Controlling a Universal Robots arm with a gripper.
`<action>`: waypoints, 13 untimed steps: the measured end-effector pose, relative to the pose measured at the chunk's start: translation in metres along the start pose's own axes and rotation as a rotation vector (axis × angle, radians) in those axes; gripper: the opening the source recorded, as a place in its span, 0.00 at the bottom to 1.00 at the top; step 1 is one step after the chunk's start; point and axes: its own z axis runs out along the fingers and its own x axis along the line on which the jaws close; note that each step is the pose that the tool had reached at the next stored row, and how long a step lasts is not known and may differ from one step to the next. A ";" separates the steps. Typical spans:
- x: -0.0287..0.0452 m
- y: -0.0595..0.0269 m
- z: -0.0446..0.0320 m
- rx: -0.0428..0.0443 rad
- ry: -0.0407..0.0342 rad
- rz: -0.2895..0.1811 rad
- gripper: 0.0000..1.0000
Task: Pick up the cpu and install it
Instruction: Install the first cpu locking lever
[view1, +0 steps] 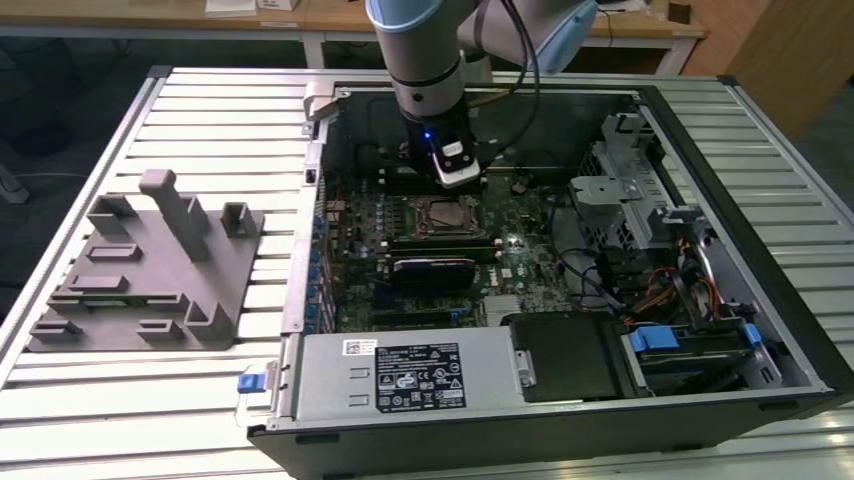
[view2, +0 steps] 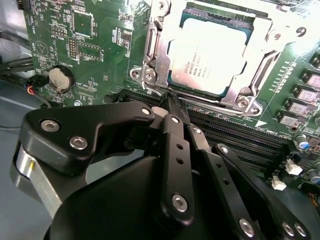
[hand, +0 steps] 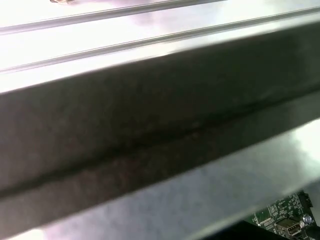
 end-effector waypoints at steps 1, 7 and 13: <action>0.0000 0.0000 0.0000 0.0000 0.0000 0.000 0.11; -0.0006 0.0001 0.0008 0.0000 0.0001 0.000 0.11; -0.0010 0.0002 0.0010 -0.0104 0.0034 0.003 0.11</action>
